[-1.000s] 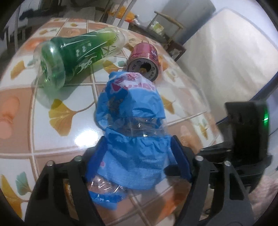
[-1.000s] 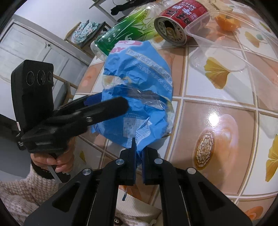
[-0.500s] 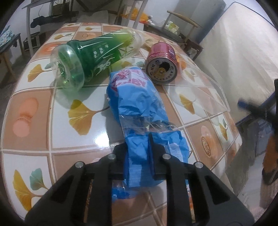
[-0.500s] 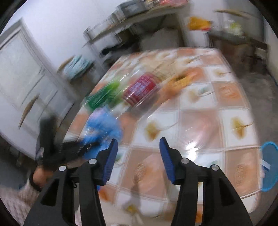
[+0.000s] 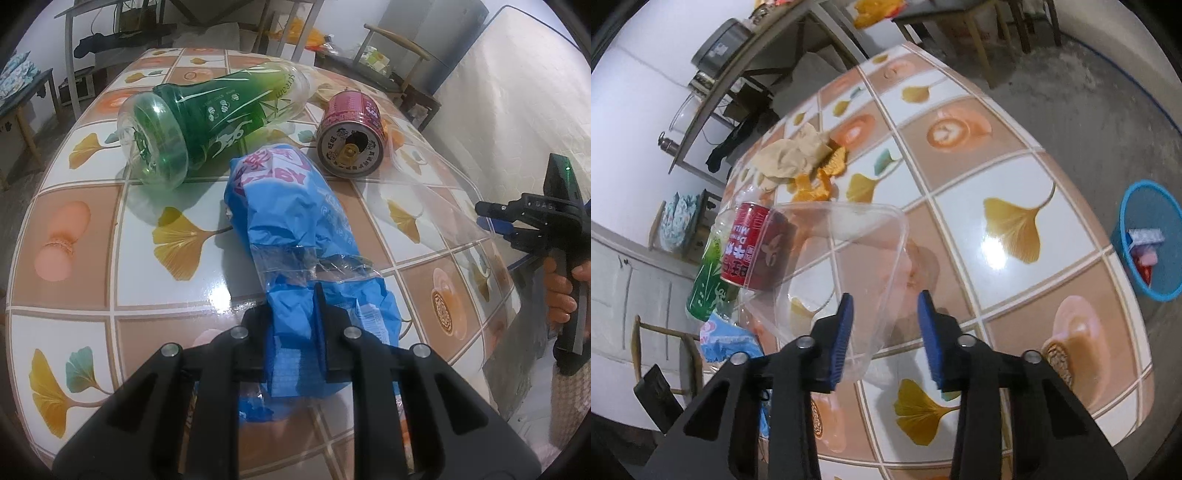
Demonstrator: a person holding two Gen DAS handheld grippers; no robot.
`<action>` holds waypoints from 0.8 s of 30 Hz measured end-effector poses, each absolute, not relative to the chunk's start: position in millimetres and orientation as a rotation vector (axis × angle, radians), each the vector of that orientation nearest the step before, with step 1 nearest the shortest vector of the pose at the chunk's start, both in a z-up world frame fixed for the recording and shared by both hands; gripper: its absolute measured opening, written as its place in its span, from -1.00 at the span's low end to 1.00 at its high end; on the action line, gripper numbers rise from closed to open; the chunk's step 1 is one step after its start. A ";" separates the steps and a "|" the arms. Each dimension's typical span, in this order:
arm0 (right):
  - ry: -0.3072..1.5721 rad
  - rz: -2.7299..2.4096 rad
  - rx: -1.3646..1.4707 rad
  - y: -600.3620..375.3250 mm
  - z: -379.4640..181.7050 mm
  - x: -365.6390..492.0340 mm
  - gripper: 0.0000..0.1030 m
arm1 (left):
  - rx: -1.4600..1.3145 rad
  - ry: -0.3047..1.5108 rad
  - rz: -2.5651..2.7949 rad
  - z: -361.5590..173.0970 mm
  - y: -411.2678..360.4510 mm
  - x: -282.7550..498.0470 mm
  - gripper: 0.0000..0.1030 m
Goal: Collect trash
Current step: 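Grasp the clear plastic box rim with the right tool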
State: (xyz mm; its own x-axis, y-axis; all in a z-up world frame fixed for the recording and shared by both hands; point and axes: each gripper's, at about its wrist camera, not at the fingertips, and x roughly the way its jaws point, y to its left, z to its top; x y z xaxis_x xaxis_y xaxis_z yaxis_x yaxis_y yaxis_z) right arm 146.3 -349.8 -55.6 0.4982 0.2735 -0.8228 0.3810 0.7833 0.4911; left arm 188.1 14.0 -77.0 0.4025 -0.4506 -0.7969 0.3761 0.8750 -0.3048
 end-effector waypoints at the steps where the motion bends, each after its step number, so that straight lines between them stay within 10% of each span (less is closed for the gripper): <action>1: 1.077 -0.073 0.718 -349.7 -58.0 146.5 -0.52 | -0.082 1.033 -0.523 -77.0 14.1 188.2 -0.70; 24: 1.017 -0.085 0.808 -356.6 -52.5 142.9 -0.91 | -0.114 1.036 -0.507 -74.1 17.8 187.1 -0.70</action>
State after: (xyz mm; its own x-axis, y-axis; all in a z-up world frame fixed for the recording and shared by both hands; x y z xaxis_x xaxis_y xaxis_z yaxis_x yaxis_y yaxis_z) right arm 142.9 -356.6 -52.5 0.5484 0.2933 -0.7831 0.4189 0.7141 0.5609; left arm 187.1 17.8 -74.1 0.4062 -0.4537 -0.7932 0.3482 0.8794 -0.3247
